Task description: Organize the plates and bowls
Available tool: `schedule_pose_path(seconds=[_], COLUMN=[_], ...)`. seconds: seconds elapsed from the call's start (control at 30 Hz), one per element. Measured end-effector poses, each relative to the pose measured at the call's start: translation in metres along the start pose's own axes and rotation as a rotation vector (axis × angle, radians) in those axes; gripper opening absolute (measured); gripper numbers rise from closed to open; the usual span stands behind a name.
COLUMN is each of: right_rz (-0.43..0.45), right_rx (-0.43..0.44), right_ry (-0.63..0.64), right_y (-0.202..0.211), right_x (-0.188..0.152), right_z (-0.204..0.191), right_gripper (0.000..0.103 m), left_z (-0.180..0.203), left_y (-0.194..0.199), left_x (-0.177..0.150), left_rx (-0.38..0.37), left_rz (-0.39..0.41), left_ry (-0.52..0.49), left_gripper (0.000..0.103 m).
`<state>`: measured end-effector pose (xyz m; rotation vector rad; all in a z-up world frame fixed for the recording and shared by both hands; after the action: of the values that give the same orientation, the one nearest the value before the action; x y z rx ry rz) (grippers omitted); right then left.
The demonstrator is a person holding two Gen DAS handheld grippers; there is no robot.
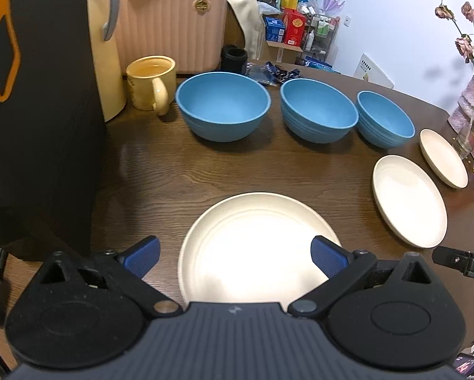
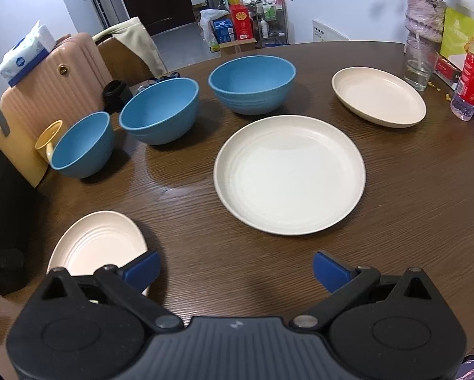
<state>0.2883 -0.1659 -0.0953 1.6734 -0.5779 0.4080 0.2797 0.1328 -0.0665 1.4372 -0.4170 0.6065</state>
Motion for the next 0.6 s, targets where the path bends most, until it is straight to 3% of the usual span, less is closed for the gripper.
schedule_pose_path(seconds=[0.6], right_rz=[-0.004], right_rx=[-0.026], right_ry=[-0.041], right_y=[-0.013], right_x=[0.032], right_z=[0.087], right_gripper=[0.103], left_z=[0.087], left_y=[-0.025], left_x=[0.012], left_rx=[-0.005], left_rz=[-0.017], left_ry=[-0.039], left_gripper=[0.103])
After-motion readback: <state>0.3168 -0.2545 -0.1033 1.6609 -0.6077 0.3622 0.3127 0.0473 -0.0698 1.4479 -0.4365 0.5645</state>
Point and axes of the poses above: each gripper's, at about its wrist camera, not at the fingertips, and y roughly against the way its jaws point, z to its right, x to its top, the point moved 5 cm from there along -y, roughly the way its jaws point, and after that the axes turned 3 degrees about z, right-handed, at the moved point
